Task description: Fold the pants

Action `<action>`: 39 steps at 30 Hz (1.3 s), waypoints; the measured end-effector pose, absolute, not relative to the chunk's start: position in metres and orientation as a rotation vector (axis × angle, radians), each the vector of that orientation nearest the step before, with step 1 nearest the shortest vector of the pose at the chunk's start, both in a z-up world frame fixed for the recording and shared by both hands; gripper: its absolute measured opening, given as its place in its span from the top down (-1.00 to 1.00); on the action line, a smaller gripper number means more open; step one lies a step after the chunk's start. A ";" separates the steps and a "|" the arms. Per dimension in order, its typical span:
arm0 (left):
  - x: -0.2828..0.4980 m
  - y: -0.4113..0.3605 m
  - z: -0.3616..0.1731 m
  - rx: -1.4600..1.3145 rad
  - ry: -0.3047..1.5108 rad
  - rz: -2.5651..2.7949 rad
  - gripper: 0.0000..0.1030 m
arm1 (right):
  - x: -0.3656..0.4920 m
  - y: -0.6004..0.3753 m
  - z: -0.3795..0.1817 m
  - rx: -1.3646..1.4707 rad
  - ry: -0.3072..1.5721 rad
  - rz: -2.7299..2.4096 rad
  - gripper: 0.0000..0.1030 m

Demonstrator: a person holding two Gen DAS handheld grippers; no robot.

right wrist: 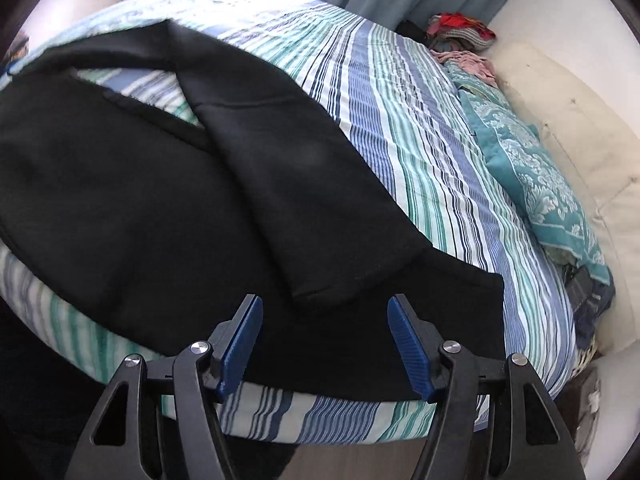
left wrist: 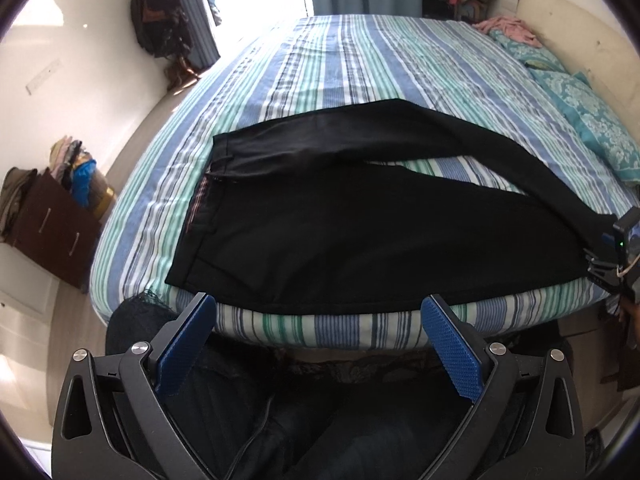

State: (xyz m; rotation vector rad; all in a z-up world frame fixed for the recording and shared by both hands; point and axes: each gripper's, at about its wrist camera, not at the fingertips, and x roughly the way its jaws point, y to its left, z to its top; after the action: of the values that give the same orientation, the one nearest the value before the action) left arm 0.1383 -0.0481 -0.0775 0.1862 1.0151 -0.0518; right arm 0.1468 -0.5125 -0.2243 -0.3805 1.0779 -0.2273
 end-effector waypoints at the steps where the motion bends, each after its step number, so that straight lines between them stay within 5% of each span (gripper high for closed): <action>1: 0.141 -0.050 -0.082 0.192 1.035 -0.048 -0.99 | 0.153 -0.516 -0.231 -0.406 1.096 -0.230 -0.21; 4: 0.150 -0.056 -0.092 0.208 1.074 -0.038 -0.99 | 0.167 -0.528 -0.229 -0.422 1.120 -0.237 0.76; 14: 0.229 -0.091 -0.067 0.176 1.015 -0.050 -0.99 | 0.320 -0.647 -0.075 -0.269 0.917 -0.406 0.76; 16: 0.244 -0.104 -0.054 0.141 0.969 -0.071 -0.99 | 0.368 -0.682 -0.058 -0.213 0.873 -0.469 0.60; 19: 0.257 -0.117 -0.051 0.141 0.938 -0.087 -0.99 | 0.412 -0.734 -0.061 -0.051 0.902 -0.641 0.04; 25: 0.296 -0.104 -0.117 0.190 1.015 -0.041 -0.99 | 0.384 -0.750 -0.123 0.351 0.892 -0.550 0.03; 30: 0.390 -0.082 -0.154 0.088 0.922 0.056 -0.98 | 0.331 -0.670 -0.182 0.499 0.883 -0.314 -0.02; 34: 0.441 -0.070 -0.244 0.350 0.996 0.257 -0.98 | 0.286 -0.575 -0.205 0.414 0.827 -0.193 -0.48; 39: 0.408 0.020 -0.231 -0.023 1.021 0.205 -0.99 | 0.269 -0.526 -0.245 0.276 0.846 -0.257 -0.64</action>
State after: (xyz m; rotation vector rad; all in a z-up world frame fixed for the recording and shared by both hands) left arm 0.4075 0.0199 -0.2313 -0.0232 1.0212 0.2047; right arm 0.2690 -0.5257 -0.2454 0.2759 0.8462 -0.2566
